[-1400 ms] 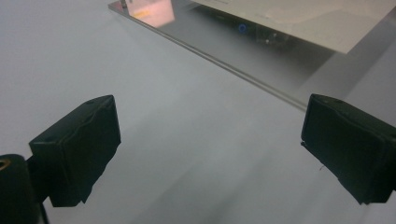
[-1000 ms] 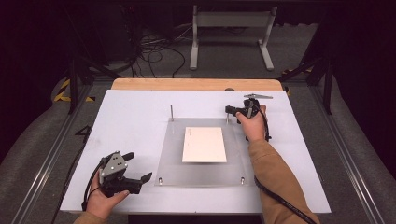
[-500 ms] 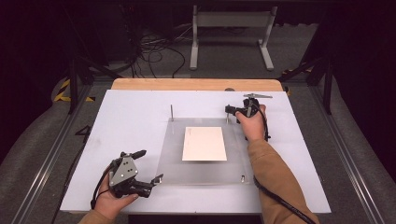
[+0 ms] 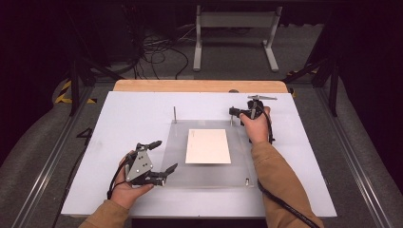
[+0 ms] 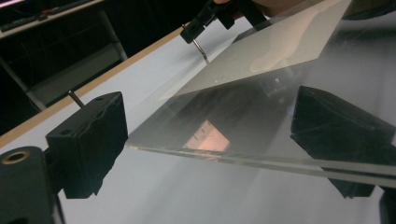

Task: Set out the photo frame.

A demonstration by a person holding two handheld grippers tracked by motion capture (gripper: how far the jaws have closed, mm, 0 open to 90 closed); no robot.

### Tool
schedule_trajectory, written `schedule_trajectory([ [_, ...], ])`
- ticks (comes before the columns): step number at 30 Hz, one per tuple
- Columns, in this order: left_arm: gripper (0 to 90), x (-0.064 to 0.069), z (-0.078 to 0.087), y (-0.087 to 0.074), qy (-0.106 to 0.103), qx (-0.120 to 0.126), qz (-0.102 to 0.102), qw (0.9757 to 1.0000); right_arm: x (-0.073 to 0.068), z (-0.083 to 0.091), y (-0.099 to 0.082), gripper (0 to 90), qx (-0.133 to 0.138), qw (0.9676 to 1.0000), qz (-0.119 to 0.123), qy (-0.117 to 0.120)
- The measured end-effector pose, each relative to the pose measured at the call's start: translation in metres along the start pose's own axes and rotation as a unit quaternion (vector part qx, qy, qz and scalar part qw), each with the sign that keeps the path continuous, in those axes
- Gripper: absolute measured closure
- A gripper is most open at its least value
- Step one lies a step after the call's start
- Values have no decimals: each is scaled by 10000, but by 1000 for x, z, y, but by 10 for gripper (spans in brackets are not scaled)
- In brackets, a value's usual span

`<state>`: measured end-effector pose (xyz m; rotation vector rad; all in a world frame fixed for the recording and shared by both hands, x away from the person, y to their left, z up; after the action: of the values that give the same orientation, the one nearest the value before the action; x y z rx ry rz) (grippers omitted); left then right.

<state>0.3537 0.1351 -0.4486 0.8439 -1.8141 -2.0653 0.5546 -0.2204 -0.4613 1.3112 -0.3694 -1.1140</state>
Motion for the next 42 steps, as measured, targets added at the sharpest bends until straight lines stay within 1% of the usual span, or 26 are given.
schedule_trajectory([
  [1,138,1,-1,1,-26,40,0,10000,0,0,0,854,4,10000,-10,-10],
  [4,207,4,-3,2,-126,46,-130,9998,0,0,0,853,-3,10000,-12,-9],
  [5,249,5,-4,2,-167,52,-157,9997,0,0,0,853,-8,10000,-27,-11],
  [6,316,7,-6,2,-253,43,-176,9995,0,0,0,852,-7,10000,-26,-15],
  [7,424,9,-7,3,-324,51,-202,9993,0,0,0,851,-6,10000,-20,-15],
  [8,482,10,-9,3,-350,59,-209,9992,0,0,0,851,-5,10000,-42,-9],
  [11,505,10,-9,2,-455,1,-163,9988,-1,1,0,849,-14,10000,-5,-8],
  [13,504,10,-9,2,-451,0,-135,9989,-2,1,0,849,-19,10000,36,-7],
  [14,505,11,-9,2,-419,-33,-154,9990,-2,1,0,849,-26,10000,67,-7],
  [19,520,13,-11,4,-439,-111,-247,9987,-3,4,1,839,-33,9998,174,36],
  [20,535,14,-11,5,-457,-122,-268,9985,-3,7,1,799,-30,9996,277,59],
  [21,535,13,-11,5,-474,-106,-308,9983,-3,7,1,799,-30,9996,277,59],
  [22,542,13,-11,6,-491,-126,-294,9983,-3,9,0,774,-43,9994,349,62],
  [24,550,12,-12,8,-506,-120,-284,9982,-2,18,0,658,19,9978,638,152],
  [26,553,12,-12,10,-524,-108,-274,9982,-1,30,0,613,48,9955,931,186],
  [28,554,12,-13,11,-539,-103,-249,9982,-1,43,1,564,83,9925,1194,234],
  [31,555,11,-15,13,-593,-89,-200,9980,-3,67,1,498,245,9876,1491,433],
  [32,556,11,-16,14,-586,-65,-145,9982,-4,75,1,479,280,9851,1618,509],
  [33,557,10,-16,15,-594,-53,-138,9981,-8,89,-1,470,289,9809,1802,671],
  [35,558,10,-16,17,-609,-58,-130,9980,-16,108,-4,450,301,9739,2059,903],
  [36,559,9,-17,17,-613,-62,-136,9980,-21,117,-7,442,322,9696,2202,1016],
  [37,560,9,-17,17,-613,-62,-136,9980,-21,117,-7,442,322,9696,2202,1016],
  [38,560,9,-17,18,-623,-70,-116,9980,-26,127,-9,435,366,9647,2357,1117],
  [39,561,9,-17,18,-615,-55,-85,9981,-34,140,-12,431,377,9572,2570,1276],
  [41,561,8,-18,20,-625,-59,-60,9980,-43,155,-17,427,314,9488,2814,1400],
  [42,562,8,-18,20,-635,-61,-61,9979,-46,160,-20,428,215,9440,2965,1434],
])
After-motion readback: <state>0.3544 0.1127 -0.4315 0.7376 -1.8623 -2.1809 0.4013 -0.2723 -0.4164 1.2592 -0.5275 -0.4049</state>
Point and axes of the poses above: each handheld gripper's, and its own axes: z roughly backward along the jaws, y roughly out of its top, x roughly to its right, the point moved 3 cm from there along -z, roughly forward along the jaws, and after that the axes turned 14 degrees about x, right-handed, at the moved point
